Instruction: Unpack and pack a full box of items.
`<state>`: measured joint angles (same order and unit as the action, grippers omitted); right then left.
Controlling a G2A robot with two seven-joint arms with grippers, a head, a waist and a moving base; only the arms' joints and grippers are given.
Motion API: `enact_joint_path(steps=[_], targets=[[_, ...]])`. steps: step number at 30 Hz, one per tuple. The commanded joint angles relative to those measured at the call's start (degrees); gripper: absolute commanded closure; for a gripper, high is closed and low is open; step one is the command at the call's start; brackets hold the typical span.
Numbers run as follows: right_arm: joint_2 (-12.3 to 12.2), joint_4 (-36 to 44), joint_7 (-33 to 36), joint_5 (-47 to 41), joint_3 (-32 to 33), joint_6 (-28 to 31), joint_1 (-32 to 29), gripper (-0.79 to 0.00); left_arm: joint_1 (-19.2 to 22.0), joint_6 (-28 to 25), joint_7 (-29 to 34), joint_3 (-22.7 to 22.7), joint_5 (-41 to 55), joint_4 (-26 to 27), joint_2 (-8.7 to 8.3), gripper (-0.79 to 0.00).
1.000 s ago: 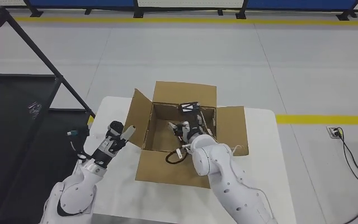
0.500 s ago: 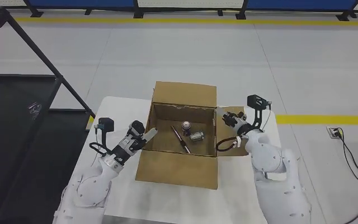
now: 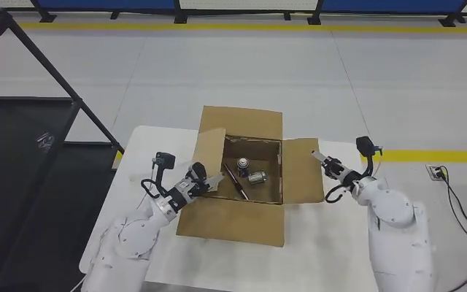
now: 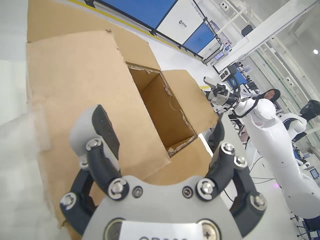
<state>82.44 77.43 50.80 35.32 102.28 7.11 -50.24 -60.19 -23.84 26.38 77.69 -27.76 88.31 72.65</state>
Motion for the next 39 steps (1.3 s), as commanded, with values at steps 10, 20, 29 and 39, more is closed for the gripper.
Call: enact_joint_path(steps=[10,20,29,39], targets=[[-1.30,-3.43,6.68,-12.80,-3.09,13.34,4.21,-0.785,0.51,0.25,-0.64,-1.37,-0.56,-1.24,-0.15,-0.785],[-1.23,-0.20,8.70,-16.11,-13.50,14.32,6.41,-0.785,-0.06,0.68,-1.49,-1.45,-0.61,-1.03,-0.41,-0.785],[-0.46,-0.53,0.32,-6.81,-24.17,7.58,7.71,-0.785,-0.10,1.64,-2.41,-1.45,-0.58,-2.28,-0.59,-0.785],[-0.26,-3.67,-4.66,-4.68,-28.49,4.30,8.45,-0.785,0.41,2.54,-2.99,-1.73,-0.28,-3.46,-0.71,-0.785]])
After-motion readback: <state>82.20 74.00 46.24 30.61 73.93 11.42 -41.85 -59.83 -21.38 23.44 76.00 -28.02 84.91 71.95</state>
